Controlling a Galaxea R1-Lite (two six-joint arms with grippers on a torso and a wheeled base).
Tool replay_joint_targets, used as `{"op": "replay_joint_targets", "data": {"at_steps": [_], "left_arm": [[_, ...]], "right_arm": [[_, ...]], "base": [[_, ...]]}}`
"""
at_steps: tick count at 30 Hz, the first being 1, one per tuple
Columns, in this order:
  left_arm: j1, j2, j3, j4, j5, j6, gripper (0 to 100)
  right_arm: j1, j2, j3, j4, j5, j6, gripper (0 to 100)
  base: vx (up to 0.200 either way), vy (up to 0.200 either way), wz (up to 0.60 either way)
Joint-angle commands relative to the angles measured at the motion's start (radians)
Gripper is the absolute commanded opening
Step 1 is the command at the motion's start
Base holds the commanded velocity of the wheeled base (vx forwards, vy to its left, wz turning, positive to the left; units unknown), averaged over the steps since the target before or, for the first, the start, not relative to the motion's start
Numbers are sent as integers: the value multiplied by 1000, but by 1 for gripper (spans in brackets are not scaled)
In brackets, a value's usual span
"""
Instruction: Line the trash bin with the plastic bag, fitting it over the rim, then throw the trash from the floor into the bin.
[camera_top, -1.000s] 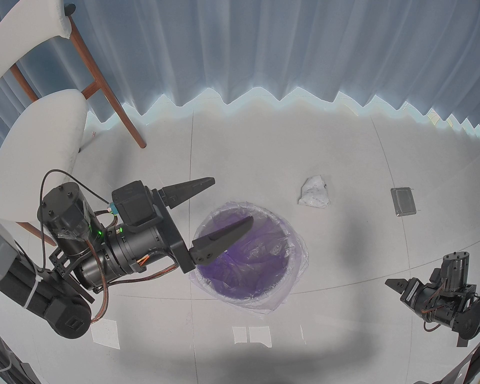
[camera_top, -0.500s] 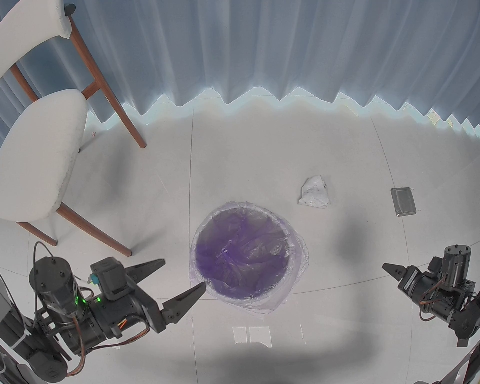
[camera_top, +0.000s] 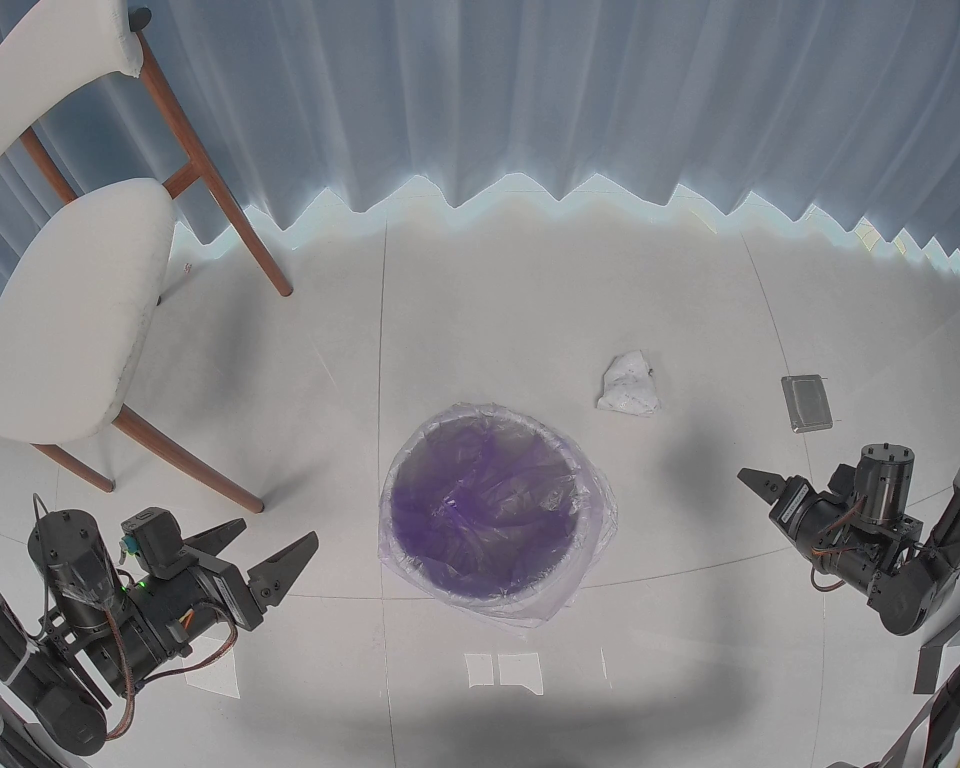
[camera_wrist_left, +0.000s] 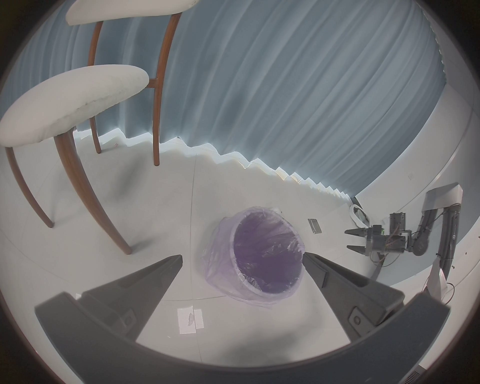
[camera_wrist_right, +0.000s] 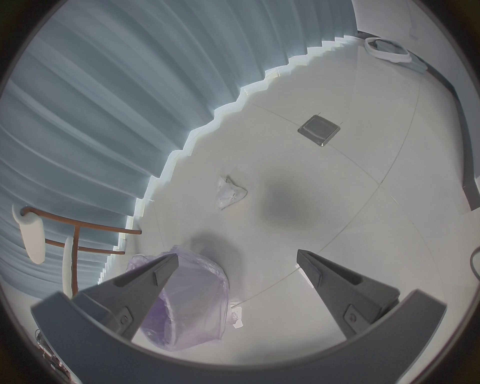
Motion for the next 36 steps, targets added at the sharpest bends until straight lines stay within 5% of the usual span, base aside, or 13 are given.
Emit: {"op": "replay_joint_targets", "data": {"at_steps": [1,14,22,27,36], "left_arm": [[55,-11,18,-1,-51,1,100],[39,-44,18,-4,-69,4,100],[-16,-51,18,-5,-52,19,100],[-16,-106,18,-4,-28,2,100],[-1,-186,18,19,9,-10,100]], "right_arm": [[4,75,-31,2,8,-10,100],[-24,207,-201,34,18,-53,100],[-50,315,-444,226,25,-70,100],[-67,464,-631,299,52,-237,100],[-65,617,-933,442,57,-274,100]], "base": [[0,0,0],[169,0,0],[175,0,0],[0,0,0],[0,0,0]]}}
